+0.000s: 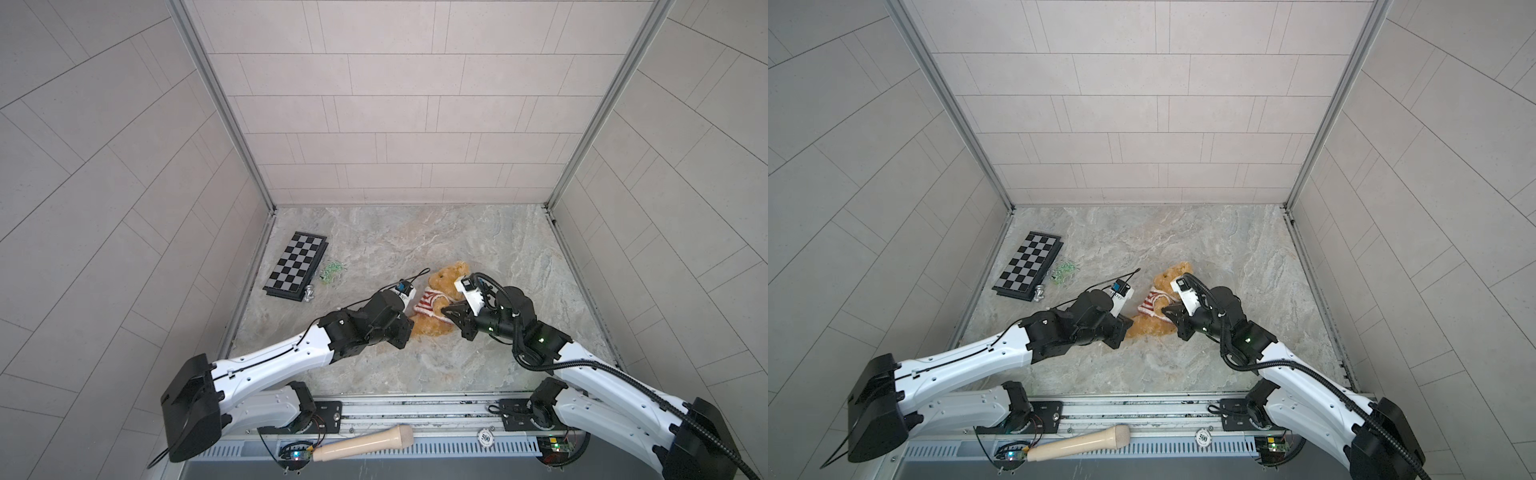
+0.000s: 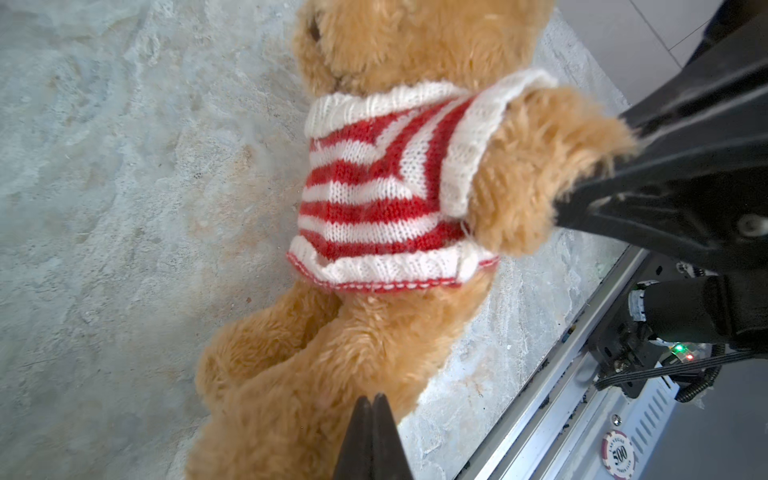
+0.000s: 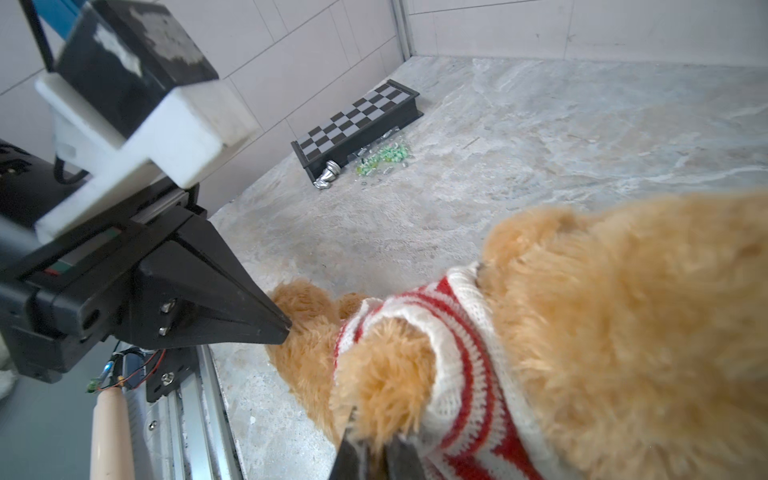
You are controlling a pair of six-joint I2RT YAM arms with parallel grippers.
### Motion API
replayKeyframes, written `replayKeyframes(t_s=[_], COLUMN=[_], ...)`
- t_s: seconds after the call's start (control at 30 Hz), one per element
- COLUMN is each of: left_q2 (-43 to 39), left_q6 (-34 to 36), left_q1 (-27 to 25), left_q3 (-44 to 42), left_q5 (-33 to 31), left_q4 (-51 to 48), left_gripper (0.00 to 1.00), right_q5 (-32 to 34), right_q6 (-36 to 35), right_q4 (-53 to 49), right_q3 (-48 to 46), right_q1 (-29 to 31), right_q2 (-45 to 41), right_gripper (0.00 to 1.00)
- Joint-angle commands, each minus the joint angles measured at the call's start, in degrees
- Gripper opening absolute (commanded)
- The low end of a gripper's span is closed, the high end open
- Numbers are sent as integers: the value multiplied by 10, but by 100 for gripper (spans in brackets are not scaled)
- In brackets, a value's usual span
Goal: Dress the teddy bear
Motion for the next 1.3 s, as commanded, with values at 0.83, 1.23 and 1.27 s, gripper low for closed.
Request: replayKeyframes(t_s=[0.83,1.23,1.27], left_q2=[38,128,129], left_q6=[-58,-94,-96], left_q1=[28,-18,-18], left_q3=[-109,-70,-69], left_q5=[64,80,80], left_q4=[131,222,227], left_gripper=[48,54,55], right_q5=[-91,-21,-22], right_q6=[33,17,18], right_q4=[123,68,71], right_q3=[67,62,61], right_q1=[-43,-90,-91], right_q2=[237,248,251], right_gripper=[8,23,24])
